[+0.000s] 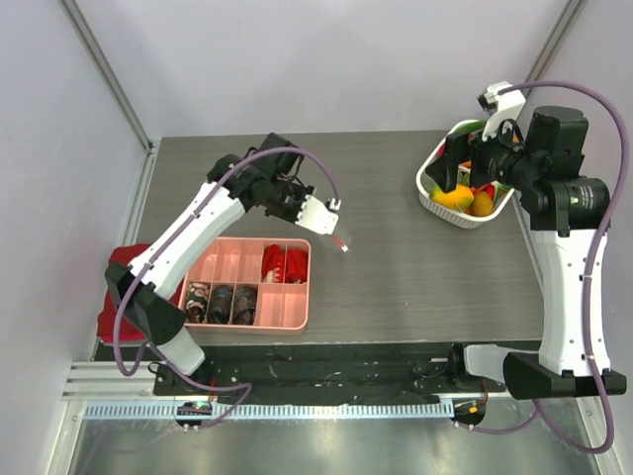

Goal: Place the food in the zip-top bag and seal the zipper
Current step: Pick up the zipper food storage bag at the center of the board, then open the zipper of the food storage bag.

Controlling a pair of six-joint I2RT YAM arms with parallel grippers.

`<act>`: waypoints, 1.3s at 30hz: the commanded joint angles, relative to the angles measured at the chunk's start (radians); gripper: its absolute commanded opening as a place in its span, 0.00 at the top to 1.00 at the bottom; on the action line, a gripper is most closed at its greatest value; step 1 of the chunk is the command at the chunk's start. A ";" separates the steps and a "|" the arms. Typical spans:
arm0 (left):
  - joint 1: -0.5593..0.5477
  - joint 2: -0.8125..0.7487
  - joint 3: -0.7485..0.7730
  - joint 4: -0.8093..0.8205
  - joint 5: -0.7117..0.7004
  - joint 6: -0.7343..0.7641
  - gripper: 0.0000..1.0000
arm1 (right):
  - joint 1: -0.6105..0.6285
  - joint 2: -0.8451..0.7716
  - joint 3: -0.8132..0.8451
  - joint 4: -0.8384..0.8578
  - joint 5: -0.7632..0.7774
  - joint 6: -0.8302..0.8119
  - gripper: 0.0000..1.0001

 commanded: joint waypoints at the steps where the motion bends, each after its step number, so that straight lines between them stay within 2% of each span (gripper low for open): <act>1: -0.049 -0.058 0.015 -0.062 -0.008 0.202 1.00 | -0.004 -0.014 0.002 -0.069 -0.127 -0.052 0.00; 6: -0.094 -0.067 0.018 -0.088 -0.002 0.267 1.00 | 0.022 0.004 -0.019 -0.097 -0.245 -0.023 0.01; 10: -0.109 -0.046 0.077 -0.137 0.047 0.285 1.00 | 0.075 0.006 -0.096 -0.017 -0.313 0.092 0.02; 17: -0.138 -0.020 0.126 -0.168 0.078 0.330 1.00 | 0.280 0.035 -0.182 0.219 -0.285 0.255 0.04; 24: -0.154 0.003 0.151 -0.172 0.092 0.328 1.00 | 0.368 0.113 -0.191 0.248 -0.251 0.277 0.09; 32: -0.166 0.017 0.167 -0.182 0.099 0.328 1.00 | 0.472 0.193 -0.199 0.261 -0.141 0.217 0.22; 39: -0.166 0.009 0.156 -0.175 0.111 0.317 1.00 | 0.503 0.228 -0.236 0.255 -0.072 0.179 0.50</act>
